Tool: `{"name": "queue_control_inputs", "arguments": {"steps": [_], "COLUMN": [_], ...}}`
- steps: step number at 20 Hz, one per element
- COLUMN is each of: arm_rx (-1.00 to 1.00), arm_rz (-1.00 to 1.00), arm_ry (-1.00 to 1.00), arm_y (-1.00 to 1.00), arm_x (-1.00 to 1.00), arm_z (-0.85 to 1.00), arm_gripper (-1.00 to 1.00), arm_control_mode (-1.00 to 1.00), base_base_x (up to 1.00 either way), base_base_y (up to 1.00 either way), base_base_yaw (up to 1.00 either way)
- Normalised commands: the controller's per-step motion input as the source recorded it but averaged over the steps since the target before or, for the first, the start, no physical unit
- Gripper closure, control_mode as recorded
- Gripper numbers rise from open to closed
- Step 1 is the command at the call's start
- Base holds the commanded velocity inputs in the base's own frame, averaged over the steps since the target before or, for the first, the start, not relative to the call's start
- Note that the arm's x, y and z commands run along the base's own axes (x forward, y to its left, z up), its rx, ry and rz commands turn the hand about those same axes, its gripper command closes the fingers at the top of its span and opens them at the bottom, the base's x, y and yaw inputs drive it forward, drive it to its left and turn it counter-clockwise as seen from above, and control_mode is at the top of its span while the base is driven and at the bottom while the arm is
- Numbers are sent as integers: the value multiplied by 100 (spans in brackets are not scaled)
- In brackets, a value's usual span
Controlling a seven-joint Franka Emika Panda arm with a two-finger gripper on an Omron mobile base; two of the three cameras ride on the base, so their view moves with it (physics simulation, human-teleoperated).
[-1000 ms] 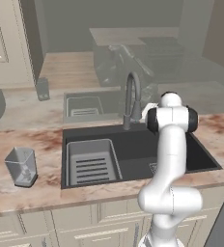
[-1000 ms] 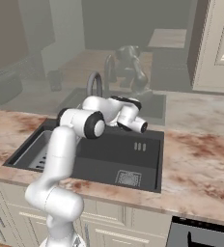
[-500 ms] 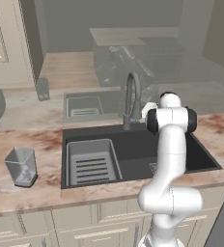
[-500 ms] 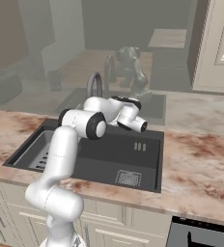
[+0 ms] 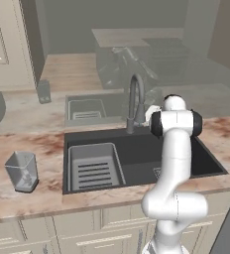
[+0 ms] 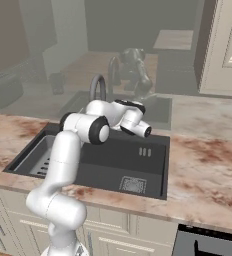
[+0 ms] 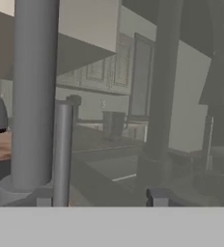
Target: Turn on the sink faucet and place the jug under the water for a few seconds to fill it up.
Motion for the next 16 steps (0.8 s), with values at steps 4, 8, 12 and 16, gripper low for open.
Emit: {"name": "queue_control_inputs", "arguments": {"steps": [4, 8, 12, 16], "arm_rx": [0, 0, 6, 16], "arm_rz": [-12, -20, -24, -24], "arm_ry": [0, 3, 9, 23], "arm_y": [1, 0, -11, -54], "arm_x": [10, 14, 17, 25], "arm_z": [0, 0, 0, -1], "arm_gripper": [100, 100, 100, 100], "arm_control_mode": [-100, -100, -100, -100], "base_base_x": [0, 0, 0, 0], "base_base_y": [0, 0, 0, 0], "base_base_yaw": [0, 0, 0, 0]}}
